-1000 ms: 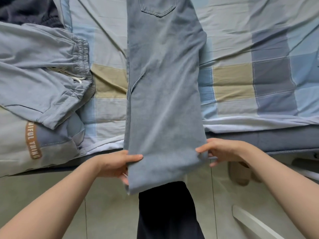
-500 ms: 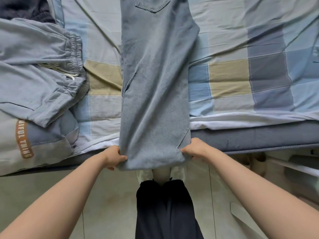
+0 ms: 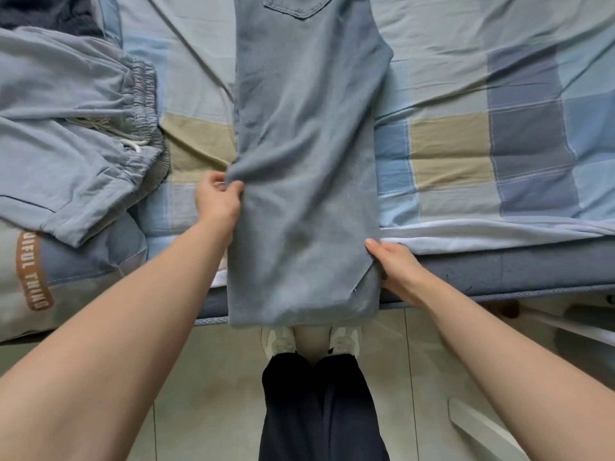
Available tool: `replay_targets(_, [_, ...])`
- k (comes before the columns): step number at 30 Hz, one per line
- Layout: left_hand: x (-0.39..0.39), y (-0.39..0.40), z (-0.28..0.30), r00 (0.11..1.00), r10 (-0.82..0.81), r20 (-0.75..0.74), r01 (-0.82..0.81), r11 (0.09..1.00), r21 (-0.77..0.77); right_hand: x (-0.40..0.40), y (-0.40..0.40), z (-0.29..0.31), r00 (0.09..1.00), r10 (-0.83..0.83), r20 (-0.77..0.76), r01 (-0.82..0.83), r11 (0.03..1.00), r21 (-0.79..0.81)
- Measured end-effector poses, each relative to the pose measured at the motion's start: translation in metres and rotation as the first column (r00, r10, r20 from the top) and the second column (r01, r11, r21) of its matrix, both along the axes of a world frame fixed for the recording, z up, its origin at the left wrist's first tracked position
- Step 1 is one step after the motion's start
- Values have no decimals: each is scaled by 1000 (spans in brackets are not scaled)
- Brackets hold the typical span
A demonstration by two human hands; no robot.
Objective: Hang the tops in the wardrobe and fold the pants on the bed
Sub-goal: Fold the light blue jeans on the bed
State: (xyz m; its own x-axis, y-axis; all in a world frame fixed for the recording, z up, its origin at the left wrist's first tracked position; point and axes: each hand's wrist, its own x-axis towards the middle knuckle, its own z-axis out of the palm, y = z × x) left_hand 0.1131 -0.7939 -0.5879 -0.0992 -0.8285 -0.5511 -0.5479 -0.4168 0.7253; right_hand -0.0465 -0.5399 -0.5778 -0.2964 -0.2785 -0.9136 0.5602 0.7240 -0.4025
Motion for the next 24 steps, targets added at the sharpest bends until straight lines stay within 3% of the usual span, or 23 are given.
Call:
replay_targets(1, [5,0,-2,999,33,23,-31,996,-84,0,6,-1,999,-24,-46,24,1000,-6])
replay_targets(3, [18,4,-5,997,43,64,-38,996,-77,3,18,-4,995,-42,-95,43,999,8])
replay_targets(6, [36,13,-6,995,19,95,-34,986,161,6,26,-7,999,-31,-14,31,1000,3])
replay_targets(8, [48,23,0,995,-82,54,63,955,289,5,33,-7,995,9,101,-8,1000,-3])
replay_targets(11, [68,42,7,957,-289,15,262,890,372,6,49,-6,972,145,183,-155,987,42])
replay_targets(15, [80,64,17,941,-325,-93,329,817,473,10,64,4,910,359,206,-389,912,128])
replay_targets(18, [87,74,21,938,-321,-128,344,840,419,14,78,6,966,223,130,-237,965,108])
replay_targets(21, [95,83,22,973,-159,-166,215,887,409,22,96,8,993,-16,115,6,996,85])
replay_targets(24, [98,102,20,980,-137,-143,183,905,384,37,109,6,996,-46,79,38,994,102])
